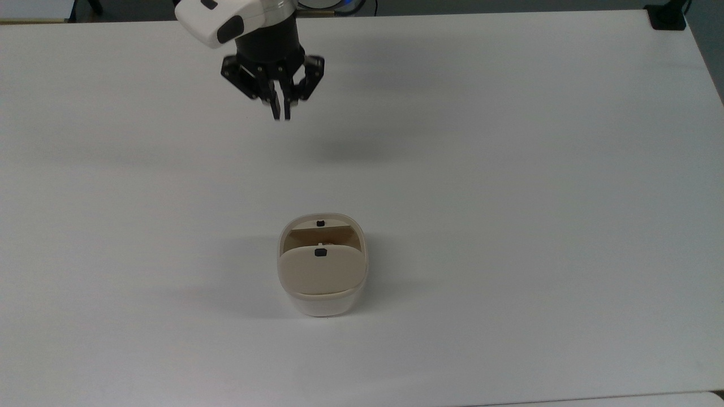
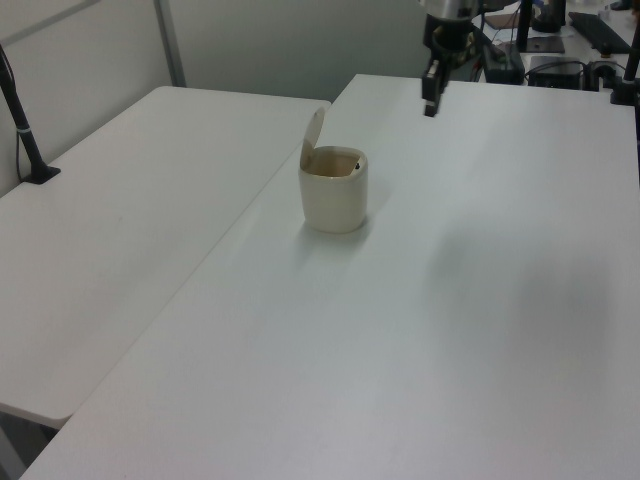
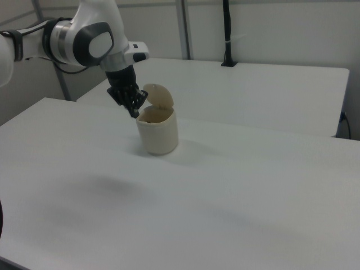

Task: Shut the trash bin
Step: 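Move the gripper down toward the open lid of the cream bin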

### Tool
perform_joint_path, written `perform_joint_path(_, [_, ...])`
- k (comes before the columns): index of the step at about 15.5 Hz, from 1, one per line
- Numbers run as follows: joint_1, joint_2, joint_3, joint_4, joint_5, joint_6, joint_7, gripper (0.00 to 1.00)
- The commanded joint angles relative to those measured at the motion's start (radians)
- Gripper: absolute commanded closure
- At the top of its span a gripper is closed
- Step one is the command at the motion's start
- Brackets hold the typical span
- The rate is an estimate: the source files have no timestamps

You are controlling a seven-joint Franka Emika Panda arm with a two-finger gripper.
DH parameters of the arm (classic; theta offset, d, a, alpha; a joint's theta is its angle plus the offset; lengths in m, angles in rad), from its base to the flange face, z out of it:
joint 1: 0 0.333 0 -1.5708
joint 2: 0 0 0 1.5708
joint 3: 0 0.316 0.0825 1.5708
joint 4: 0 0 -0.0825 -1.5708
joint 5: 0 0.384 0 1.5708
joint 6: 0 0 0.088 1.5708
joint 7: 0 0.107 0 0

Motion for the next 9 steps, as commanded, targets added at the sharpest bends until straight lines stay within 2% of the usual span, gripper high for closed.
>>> perform_joint_path(1, [0.008,0.055,-0.008,0.005,0.061,0.236,-0.024,1.0])
perform_joint_path(3, [0.018,0.115,-0.005,0.043,0.084,0.399,-0.011,1.0])
perform_joint_path(7, [0.039,0.265,-0.007,0.201,0.091,0.594,0.094,1.0])
perform_joint_path(9, [0.054,0.302,-0.007,0.23,0.091,0.7,0.107,1.0])
